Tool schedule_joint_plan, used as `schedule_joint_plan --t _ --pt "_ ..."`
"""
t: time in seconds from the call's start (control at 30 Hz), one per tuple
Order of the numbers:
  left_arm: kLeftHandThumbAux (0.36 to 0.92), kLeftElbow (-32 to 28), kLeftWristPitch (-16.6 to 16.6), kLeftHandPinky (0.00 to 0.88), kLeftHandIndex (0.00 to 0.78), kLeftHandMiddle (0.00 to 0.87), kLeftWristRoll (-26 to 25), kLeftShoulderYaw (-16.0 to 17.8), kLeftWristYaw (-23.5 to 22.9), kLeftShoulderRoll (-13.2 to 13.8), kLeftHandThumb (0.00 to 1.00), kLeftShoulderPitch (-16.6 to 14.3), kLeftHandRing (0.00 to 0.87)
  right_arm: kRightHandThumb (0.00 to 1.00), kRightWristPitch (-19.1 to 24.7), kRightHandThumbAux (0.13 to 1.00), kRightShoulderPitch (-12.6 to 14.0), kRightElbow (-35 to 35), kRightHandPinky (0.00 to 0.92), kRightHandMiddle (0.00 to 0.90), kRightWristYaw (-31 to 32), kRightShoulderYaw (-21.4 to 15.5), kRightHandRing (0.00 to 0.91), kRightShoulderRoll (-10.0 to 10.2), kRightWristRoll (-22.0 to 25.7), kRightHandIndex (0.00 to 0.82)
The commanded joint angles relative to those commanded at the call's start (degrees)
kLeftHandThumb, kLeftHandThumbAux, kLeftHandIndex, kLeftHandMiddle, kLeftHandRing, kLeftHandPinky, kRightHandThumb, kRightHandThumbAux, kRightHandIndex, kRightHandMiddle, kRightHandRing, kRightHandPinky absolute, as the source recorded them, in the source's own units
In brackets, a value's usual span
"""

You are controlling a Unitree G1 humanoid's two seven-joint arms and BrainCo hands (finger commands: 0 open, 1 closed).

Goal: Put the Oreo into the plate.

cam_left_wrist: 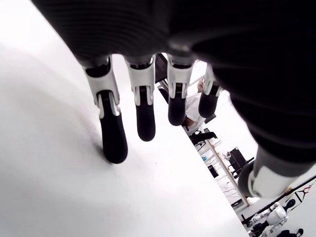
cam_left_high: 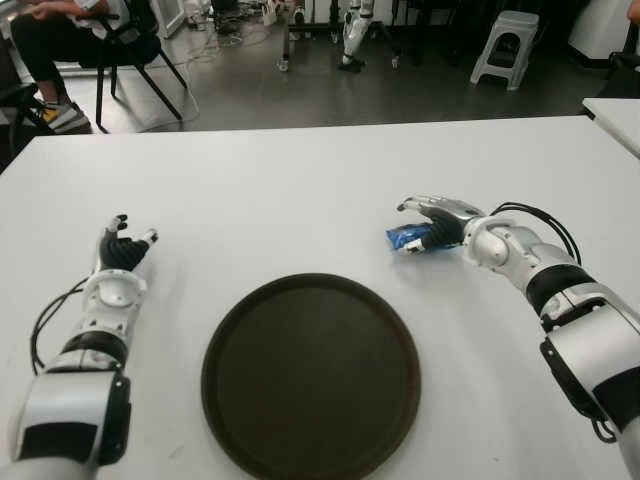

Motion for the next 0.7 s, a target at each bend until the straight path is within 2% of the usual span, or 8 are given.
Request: schedule_joint_plan --t 0.27,0.47,0.7 --pt "0.586 -0.07 -0.24 0.102 0.000 0.121 0.13 -0.13 0.02 0.07 0.368 0.02 0.131 0.216 0.23 0.510 0.37 0.10 0.080 0.000 0.66 -0.50 0.032 0.13 0.58 0.000" --pt "0.574 0.01 -0.13 0.125 0.000 0.131 0.84 -0.79 0.49 0.31 0.345 0.11 0.148 0.207 0.21 0.516 0.57 0.03 0.077 0.000 0.91 -0.43 0.030 0.05 0.94 0.000" --pt "0.587 -0.03 -0.32 0.123 0.000 0.133 0.88 -0.78 0.69 0.31 0.356 0.16 0.152 0.230 0.56 0.529 0.68 0.04 0.088 0.000 0.50 -0.21 0.038 -0.12 0.68 0.000"
